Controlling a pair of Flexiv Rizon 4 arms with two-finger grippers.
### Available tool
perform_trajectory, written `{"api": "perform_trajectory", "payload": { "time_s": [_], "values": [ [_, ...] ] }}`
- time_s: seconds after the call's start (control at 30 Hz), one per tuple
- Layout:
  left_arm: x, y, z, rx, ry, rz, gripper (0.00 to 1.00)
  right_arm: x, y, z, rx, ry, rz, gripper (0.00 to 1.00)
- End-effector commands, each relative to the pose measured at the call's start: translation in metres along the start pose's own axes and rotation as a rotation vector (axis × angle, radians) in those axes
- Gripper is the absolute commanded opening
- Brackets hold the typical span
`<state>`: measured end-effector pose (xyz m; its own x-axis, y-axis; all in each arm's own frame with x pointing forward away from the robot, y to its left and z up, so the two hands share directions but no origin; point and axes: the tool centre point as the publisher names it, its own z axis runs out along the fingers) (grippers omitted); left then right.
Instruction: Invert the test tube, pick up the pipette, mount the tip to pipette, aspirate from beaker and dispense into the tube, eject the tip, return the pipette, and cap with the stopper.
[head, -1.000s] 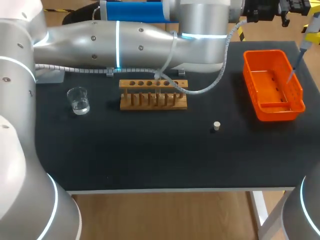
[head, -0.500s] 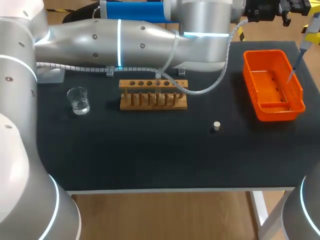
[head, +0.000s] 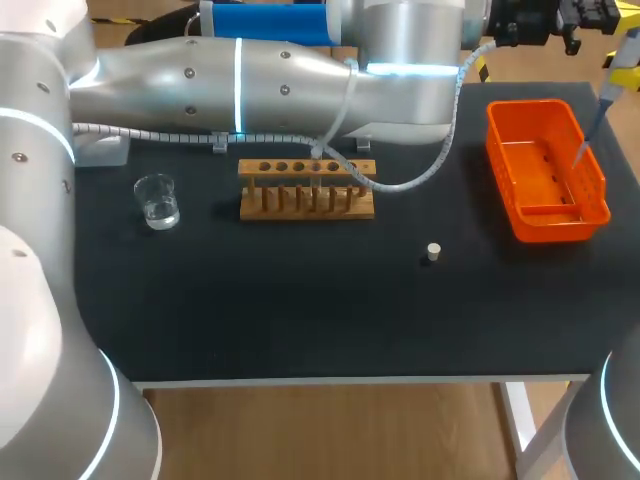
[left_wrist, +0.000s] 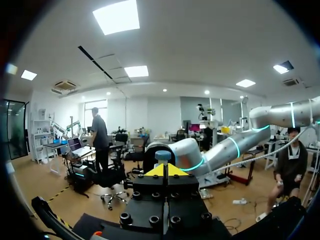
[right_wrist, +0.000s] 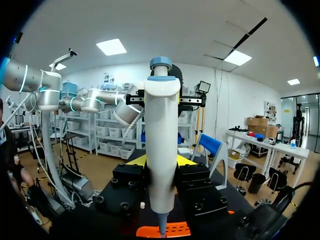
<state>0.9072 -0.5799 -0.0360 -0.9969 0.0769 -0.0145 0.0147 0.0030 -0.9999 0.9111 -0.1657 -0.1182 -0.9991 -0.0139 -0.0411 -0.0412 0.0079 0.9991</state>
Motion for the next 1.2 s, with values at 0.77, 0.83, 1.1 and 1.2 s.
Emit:
{"api": "perform_trajectory", "payload": {
  "time_s": [0.77, 0.83, 1.1, 1.2],
  "values": [
    [0.0002, 0.0126, 0.0015, 0.002, 0.000, -0.023, 0.00, 0.0002, 0.0036, 0.0004, 0.003, 0.000, 0.000, 0.00],
    [0.0002, 0.0129, 0.0013, 0.004, 0.000, -0.024, 0.00, 0.0002, 0.0036, 0.0004, 0.003, 0.000, 0.000, 0.00],
    [0.0006, 0.0127, 0.0006, 0.009, -0.002, -0.022, 0.00, 0.0002, 0.0036, 0.0004, 0.003, 0.000, 0.000, 0.00],
    [0.0009, 0.0088, 0.0003, 0.013, -0.004, -0.011, 0.00, 0.0002, 0.0036, 0.0004, 0.003, 0.000, 0.000, 0.00]
  ]
}}
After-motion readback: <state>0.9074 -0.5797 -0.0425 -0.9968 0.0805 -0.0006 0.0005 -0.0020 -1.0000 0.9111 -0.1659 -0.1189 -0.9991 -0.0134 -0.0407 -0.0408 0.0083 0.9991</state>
